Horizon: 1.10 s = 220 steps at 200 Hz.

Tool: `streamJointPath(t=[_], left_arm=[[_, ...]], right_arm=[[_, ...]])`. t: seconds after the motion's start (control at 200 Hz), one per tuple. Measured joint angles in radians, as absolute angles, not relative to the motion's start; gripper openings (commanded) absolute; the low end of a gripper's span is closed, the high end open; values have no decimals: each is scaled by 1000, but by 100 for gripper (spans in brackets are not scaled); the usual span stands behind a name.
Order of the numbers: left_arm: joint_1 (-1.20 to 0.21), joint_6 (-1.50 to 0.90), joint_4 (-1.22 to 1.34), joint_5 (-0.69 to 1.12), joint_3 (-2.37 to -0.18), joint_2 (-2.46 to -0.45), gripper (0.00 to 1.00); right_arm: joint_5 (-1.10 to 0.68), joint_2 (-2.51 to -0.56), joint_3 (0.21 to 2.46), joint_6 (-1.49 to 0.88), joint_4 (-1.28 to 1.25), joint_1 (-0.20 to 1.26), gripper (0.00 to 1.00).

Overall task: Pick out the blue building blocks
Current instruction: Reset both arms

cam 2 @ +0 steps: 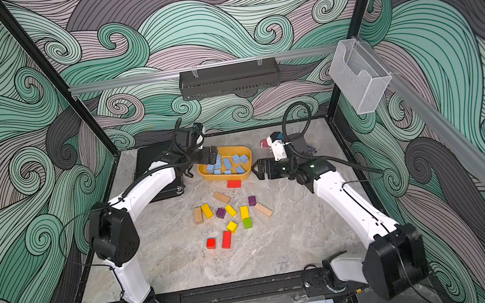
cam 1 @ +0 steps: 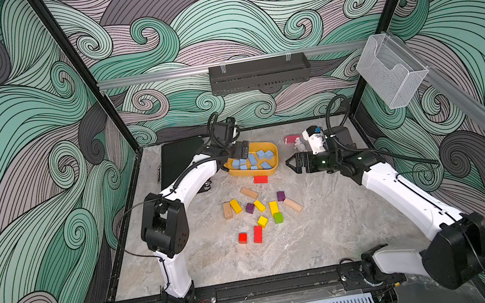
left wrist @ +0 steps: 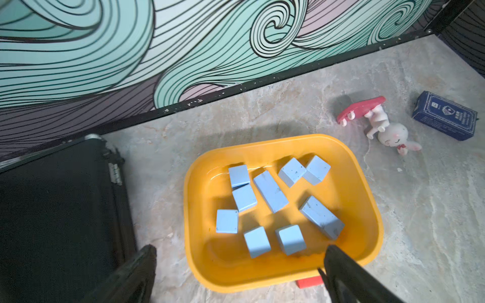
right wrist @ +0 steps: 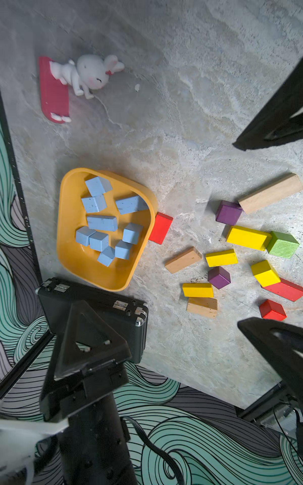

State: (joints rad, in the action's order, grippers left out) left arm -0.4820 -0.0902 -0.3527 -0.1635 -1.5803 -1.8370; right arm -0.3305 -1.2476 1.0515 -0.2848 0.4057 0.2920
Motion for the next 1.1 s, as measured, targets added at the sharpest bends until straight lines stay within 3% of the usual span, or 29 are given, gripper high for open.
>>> streamJointPath(t=[0.28,0.63,0.821,1.101], left_arm=[[-482,-88,-299,-363,-1281,-1562,99],[-439,-63,-215,-591,-937,-1355,99],[-406,-63,-168,-652,-845,-1308,99],[-348,-72,-34,-717,-677,-1313,99]], right_arm=[[-124,-1062,864,-279,237,292,99],[296,-887,583,-210,17,292,99],[466,-912,448,-183,-178,287,99],[648,-1135,410,-143,-379,286,99]])
